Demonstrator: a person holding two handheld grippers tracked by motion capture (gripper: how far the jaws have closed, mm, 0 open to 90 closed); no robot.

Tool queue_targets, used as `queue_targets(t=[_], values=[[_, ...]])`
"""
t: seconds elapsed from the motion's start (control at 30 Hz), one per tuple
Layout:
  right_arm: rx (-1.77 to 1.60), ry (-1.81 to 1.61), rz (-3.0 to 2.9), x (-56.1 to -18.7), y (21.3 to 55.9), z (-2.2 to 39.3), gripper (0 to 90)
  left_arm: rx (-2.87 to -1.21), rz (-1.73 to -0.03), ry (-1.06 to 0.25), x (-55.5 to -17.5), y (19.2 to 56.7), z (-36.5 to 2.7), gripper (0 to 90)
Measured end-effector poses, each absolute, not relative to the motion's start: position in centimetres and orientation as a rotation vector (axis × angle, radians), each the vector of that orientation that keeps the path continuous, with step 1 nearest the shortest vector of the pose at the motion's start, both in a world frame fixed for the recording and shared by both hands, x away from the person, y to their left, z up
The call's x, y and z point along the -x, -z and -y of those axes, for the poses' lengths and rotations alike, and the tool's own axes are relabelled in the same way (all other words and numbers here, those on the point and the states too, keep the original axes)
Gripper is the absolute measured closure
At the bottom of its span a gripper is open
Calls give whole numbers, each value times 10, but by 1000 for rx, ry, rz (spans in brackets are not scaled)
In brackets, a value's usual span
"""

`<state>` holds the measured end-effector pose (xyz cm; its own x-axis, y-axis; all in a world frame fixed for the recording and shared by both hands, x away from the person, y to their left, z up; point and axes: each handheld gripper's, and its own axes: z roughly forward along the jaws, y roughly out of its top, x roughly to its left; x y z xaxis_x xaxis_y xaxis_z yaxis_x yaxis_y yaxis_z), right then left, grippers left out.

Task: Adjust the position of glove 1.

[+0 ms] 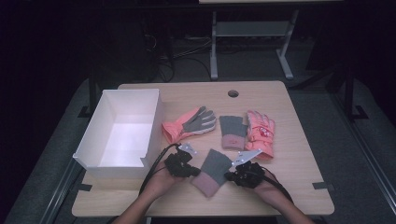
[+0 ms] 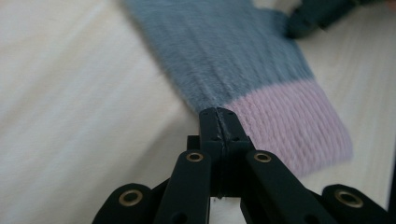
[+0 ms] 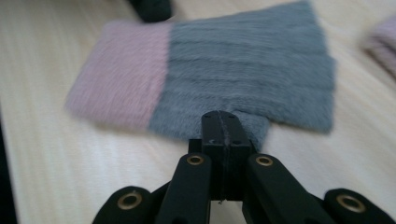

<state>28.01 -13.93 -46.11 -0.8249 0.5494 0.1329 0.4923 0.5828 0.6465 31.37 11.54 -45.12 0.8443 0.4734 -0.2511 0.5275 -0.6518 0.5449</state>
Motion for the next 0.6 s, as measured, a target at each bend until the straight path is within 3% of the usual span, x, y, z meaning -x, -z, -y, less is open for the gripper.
queue_targets(t=[0.6], values=[[-1030, -1051, -2613, -316, 462, 152, 900, -2401, -515, 237, -291, 457, -67, 897]])
